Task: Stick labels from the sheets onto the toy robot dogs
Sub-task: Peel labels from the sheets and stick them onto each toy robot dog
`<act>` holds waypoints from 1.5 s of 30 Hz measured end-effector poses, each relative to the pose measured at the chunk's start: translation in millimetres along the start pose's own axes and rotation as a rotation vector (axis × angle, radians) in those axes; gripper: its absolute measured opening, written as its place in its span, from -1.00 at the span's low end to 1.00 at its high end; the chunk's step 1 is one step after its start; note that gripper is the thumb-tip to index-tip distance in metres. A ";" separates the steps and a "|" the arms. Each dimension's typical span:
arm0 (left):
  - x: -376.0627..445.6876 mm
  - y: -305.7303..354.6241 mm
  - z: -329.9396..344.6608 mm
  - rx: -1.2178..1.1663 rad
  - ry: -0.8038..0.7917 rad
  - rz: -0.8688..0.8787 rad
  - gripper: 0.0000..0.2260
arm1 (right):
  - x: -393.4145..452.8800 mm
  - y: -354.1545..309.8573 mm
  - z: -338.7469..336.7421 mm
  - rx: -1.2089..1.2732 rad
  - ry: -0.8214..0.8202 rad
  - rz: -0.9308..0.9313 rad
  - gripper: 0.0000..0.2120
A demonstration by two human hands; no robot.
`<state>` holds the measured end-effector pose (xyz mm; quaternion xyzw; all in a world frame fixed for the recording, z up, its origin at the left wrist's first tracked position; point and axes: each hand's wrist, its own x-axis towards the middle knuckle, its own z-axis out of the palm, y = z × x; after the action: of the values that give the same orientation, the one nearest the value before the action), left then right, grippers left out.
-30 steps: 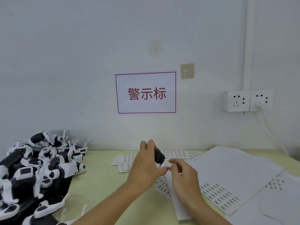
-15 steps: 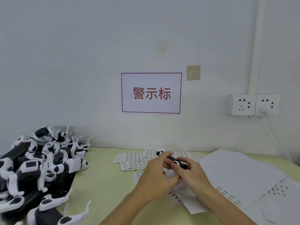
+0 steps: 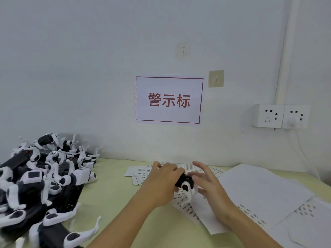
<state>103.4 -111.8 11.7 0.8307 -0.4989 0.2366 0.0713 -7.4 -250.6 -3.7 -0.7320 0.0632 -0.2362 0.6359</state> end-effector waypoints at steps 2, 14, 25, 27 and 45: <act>1.0 -3.8 -0.6 0.035 0.010 -0.060 -0.67 | 1.9 0.9 -3.1 0.038 0.069 -0.011 -0.73; -5.8 -15.0 0.1 0.177 -0.184 -0.361 -0.36 | 5.1 19.0 -4.4 -0.013 0.181 -0.038 -0.75; -12.6 64.1 35.9 -0.485 -0.064 -0.148 -0.69 | 3.5 29.8 -5.6 0.028 0.269 -0.013 -0.77; -13.2 59.6 48.6 -0.439 -0.183 -0.152 -0.51 | 3.1 28.6 -5.4 0.060 0.277 0.006 -0.79; -11.2 54.0 60.8 -0.379 -0.112 -0.185 -0.68 | -0.9 32.5 -10.9 -1.140 0.281 0.141 -0.67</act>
<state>71.9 -151.0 -53.2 0.8565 -0.4593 0.0847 0.2197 -6.1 -266.1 -34.3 -0.9139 0.3123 -0.2169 0.1419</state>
